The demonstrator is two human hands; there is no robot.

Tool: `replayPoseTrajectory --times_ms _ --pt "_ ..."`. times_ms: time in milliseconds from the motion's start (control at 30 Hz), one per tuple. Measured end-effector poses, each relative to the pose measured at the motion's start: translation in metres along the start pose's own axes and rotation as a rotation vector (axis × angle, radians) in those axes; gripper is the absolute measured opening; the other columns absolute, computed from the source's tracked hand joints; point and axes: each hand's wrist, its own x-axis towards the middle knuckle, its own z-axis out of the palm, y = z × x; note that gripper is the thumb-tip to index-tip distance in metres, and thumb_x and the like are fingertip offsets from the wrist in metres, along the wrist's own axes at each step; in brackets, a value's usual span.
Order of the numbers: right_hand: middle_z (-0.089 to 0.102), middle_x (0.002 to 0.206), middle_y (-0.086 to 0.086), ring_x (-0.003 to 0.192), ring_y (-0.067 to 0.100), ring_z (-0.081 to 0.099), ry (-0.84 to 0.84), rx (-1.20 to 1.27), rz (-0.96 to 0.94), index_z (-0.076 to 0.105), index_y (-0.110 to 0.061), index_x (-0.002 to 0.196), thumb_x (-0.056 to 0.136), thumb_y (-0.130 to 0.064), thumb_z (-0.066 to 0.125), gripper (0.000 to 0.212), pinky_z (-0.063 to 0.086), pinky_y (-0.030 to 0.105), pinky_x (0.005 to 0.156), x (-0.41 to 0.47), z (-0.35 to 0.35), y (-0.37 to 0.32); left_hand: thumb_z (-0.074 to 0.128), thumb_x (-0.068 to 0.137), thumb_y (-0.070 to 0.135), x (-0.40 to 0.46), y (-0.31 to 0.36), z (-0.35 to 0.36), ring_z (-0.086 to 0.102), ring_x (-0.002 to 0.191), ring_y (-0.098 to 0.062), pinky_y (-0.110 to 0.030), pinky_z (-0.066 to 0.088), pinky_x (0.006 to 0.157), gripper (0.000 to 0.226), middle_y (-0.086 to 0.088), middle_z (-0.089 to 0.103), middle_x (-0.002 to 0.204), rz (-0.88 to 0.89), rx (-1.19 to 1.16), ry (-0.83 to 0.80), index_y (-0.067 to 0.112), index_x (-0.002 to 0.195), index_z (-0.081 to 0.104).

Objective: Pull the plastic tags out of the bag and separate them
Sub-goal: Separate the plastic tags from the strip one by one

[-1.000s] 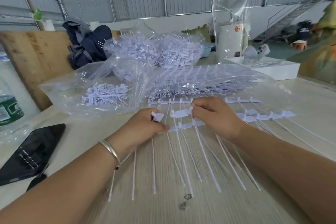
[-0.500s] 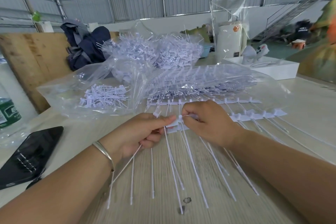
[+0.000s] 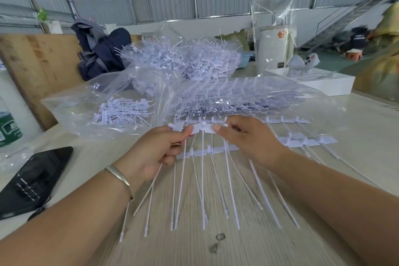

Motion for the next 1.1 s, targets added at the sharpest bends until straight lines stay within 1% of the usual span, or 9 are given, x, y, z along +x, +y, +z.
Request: replayPoseTrajectory --times_ms 133,200,267,367,467,667,833,933,1100 --pt "0.030 0.049 -0.011 0.047 0.005 0.031 -0.050 0.212 0.078 0.037 -0.012 0.061 0.084 -0.050 0.063 0.052 0.027 0.014 0.049 0.001 -0.001 -0.002 0.069 0.082 0.027 -0.004 0.005 0.004 0.023 0.038 -0.003 -0.016 0.010 0.037 0.016 0.009 0.043 0.054 0.027 -0.028 -0.089 0.012 0.082 0.063" --pt "0.037 0.049 -0.013 0.053 0.007 0.037 -0.107 0.267 0.108 0.042 -0.007 0.062 0.082 -0.052 0.063 0.053 0.031 0.019 0.058 0.000 -0.001 -0.002 0.069 0.078 0.029 -0.007 0.005 0.005 0.022 0.039 -0.003 -0.016 0.009 0.037 0.016 0.008 0.043 0.056 0.021 -0.021 -0.135 0.015 0.076 0.062" --pt "0.047 0.058 -0.011 0.062 0.010 0.045 -0.177 0.335 0.125 0.051 -0.003 0.065 0.080 -0.055 0.062 0.055 0.037 0.025 0.069 -0.002 -0.001 -0.005 0.064 0.079 0.031 -0.010 0.004 0.008 0.022 0.040 -0.002 -0.015 0.009 0.037 0.023 0.008 0.047 0.057 -0.009 0.000 -0.216 0.010 0.087 0.067" --pt "0.057 0.073 0.012 0.074 0.025 0.055 -0.249 0.449 0.107 0.060 0.012 0.086 0.071 -0.061 0.058 0.074 0.041 0.032 0.084 -0.006 0.002 -0.010 0.057 0.082 0.030 -0.016 -0.001 0.018 0.022 0.040 -0.001 -0.012 0.012 0.035 0.025 0.007 0.056 0.060 -0.056 -0.019 -0.374 0.007 0.087 0.065" --pt "0.058 0.086 0.031 0.076 0.021 0.050 -0.249 0.445 0.106 0.058 0.015 0.100 0.071 -0.065 0.055 0.086 0.042 0.037 0.080 -0.006 0.000 -0.014 0.057 0.084 0.030 -0.017 0.000 0.022 0.025 0.042 -0.001 -0.011 0.014 0.035 0.019 0.007 0.060 0.065 -0.061 -0.065 -0.448 0.013 0.080 0.066" --pt "0.040 0.061 0.002 0.058 0.010 0.038 -0.120 0.371 0.112 0.058 0.010 0.081 0.082 -0.048 0.064 0.059 0.033 0.022 0.061 -0.003 0.002 -0.007 0.051 0.090 0.028 -0.008 0.002 0.017 0.033 0.037 -0.004 -0.015 0.007 0.038 0.022 -0.014 0.071 0.097 -0.221 -0.197 -0.382 0.011 0.102 0.059" --pt "0.034 0.057 -0.001 0.051 0.006 0.032 -0.055 0.290 0.066 0.056 0.013 0.080 0.080 -0.048 0.068 0.061 0.027 0.013 0.048 -0.002 0.002 0.001 0.044 0.098 0.022 0.003 -0.002 0.007 0.032 0.033 -0.006 -0.014 0.010 0.032 0.018 -0.013 0.071 0.073 -0.247 -0.166 -0.182 0.014 0.083 0.048" --pt "0.035 0.055 -0.004 0.050 0.006 0.034 -0.051 0.280 0.069 0.058 0.008 0.080 0.080 -0.050 0.067 0.059 0.028 0.012 0.047 -0.001 0.003 0.006 0.047 0.097 0.023 0.006 -0.004 0.003 0.027 0.030 -0.005 -0.011 0.010 0.030 0.021 -0.005 0.057 0.056 -0.266 -0.151 -0.130 0.015 0.078 0.044" --pt "0.047 0.052 -0.016 0.050 0.000 0.041 -0.084 0.172 0.061 0.060 -0.015 0.070 0.080 -0.046 0.070 0.034 0.034 0.014 0.053 0.000 0.005 0.008 0.066 0.079 0.055 0.006 -0.003 0.001 0.022 0.034 -0.003 -0.013 0.013 0.028 0.033 0.005 0.034 0.055 -0.196 -0.141 -0.143 0.025 0.088 0.055"
